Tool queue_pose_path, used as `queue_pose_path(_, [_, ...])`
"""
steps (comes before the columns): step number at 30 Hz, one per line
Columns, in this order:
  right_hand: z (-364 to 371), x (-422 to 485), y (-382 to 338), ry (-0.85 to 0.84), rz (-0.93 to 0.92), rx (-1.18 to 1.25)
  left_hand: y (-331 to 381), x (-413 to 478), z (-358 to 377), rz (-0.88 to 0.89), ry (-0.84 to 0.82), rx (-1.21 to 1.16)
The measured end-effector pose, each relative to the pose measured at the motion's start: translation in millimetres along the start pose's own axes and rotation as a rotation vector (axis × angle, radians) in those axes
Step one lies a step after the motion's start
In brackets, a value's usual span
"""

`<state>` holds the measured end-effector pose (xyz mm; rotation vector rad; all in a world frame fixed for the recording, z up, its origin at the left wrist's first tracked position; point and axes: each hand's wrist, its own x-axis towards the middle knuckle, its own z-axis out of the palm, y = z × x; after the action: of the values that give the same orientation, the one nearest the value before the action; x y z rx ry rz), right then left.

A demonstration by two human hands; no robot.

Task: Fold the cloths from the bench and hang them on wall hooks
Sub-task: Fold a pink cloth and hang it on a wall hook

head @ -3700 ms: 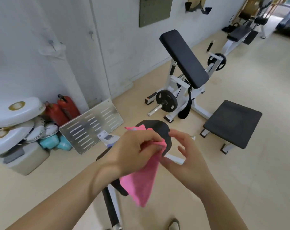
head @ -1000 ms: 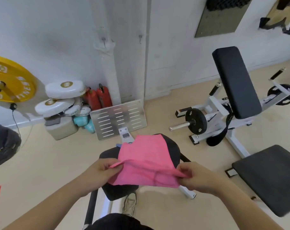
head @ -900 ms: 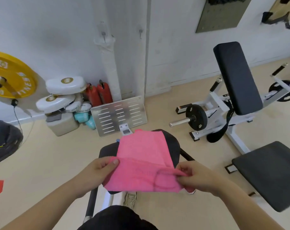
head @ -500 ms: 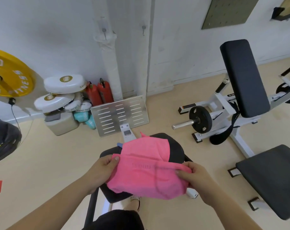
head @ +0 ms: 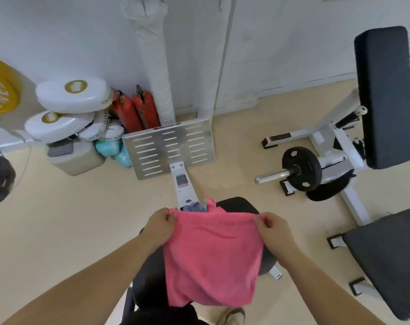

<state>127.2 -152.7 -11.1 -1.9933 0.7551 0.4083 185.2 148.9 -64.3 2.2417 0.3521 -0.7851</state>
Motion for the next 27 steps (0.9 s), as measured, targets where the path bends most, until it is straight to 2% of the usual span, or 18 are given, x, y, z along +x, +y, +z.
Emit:
queue_pose_path(8, [20,66,18,-0.155,-0.022,-0.409,-14,37,14,-0.063,-0.164,0.314])
queue_pose_path(16, [24,92,24,-0.310,-0.053,-0.580,-13,58,26,0.058,-0.327,0.338])
queue_pose_path(20, [23,99,19,-0.341,-0.013,-0.495,-9,63,29,0.103,-0.338,0.310])
queue_pose_path(23, [19,97,12,-0.292,0.029,-0.342,-5,63,24,0.139,-0.217,0.296])
queue_pose_path(27, [7,81,5,-0.228,0.079,-0.100,3,54,5,0.161,-0.158,0.210])
